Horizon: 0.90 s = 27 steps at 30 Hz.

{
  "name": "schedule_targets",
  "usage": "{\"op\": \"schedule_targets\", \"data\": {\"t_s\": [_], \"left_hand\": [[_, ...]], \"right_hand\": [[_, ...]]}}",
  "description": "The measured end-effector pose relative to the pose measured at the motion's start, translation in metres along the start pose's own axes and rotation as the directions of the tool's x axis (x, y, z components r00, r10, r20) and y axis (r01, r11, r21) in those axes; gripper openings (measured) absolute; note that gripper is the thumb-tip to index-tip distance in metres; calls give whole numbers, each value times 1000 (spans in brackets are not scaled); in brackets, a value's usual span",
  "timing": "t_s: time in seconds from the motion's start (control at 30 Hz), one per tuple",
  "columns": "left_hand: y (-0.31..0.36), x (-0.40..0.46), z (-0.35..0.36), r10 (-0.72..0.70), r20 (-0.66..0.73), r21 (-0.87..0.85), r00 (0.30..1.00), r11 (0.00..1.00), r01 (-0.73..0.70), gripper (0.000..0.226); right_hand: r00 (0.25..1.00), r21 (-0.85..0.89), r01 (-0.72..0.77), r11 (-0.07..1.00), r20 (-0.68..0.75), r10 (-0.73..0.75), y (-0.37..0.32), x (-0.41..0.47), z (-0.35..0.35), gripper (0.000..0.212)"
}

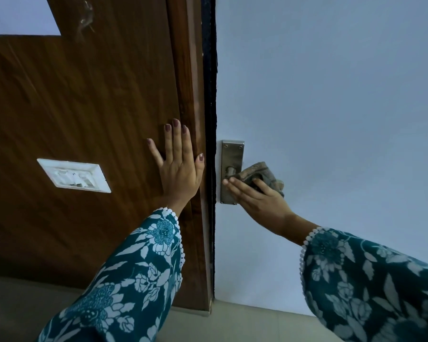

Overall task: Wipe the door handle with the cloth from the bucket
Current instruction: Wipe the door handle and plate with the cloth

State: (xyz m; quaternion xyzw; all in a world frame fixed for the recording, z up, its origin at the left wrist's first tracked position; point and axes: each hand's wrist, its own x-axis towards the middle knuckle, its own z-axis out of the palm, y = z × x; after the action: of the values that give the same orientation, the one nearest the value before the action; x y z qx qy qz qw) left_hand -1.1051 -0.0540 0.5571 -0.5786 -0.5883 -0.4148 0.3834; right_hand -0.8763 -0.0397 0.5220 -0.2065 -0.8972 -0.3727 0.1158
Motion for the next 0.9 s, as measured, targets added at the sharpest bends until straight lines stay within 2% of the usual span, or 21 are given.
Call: {"op": "schedule_targets", "data": {"t_s": [0.17, 0.37, 0.53, 0.67, 0.77, 0.9], "left_hand": [[0, 0, 1, -2, 13, 9, 1000, 1000, 2, 61], [-1, 0, 1, 0, -4, 1, 1000, 1000, 0, 60], [-1, -1, 2, 4, -11, -3, 1000, 1000, -4, 61], [0, -1, 3, 1, -8, -8, 1000, 1000, -1, 61], [-3, -1, 1, 2, 8, -14, 1000, 1000, -1, 62], [-2, 0, -3, 3, 43, -13, 999, 1000, -2, 62]], "right_hand": [[999, -6, 14, 1000, 32, -13, 12, -19, -1, 56], [999, 16, 26, 1000, 27, -26, 5, -5, -6, 50], [999, 27, -15, 1000, 36, 14, 16, -26, -8, 60], [999, 6, -7, 1000, 32, 7, 1, -3, -6, 47], [999, 11, -3, 1000, 39, 3, -4, 3, -5, 45], [996, 58, -78, 995, 47, 75, 11, -21, -4, 54]]}}
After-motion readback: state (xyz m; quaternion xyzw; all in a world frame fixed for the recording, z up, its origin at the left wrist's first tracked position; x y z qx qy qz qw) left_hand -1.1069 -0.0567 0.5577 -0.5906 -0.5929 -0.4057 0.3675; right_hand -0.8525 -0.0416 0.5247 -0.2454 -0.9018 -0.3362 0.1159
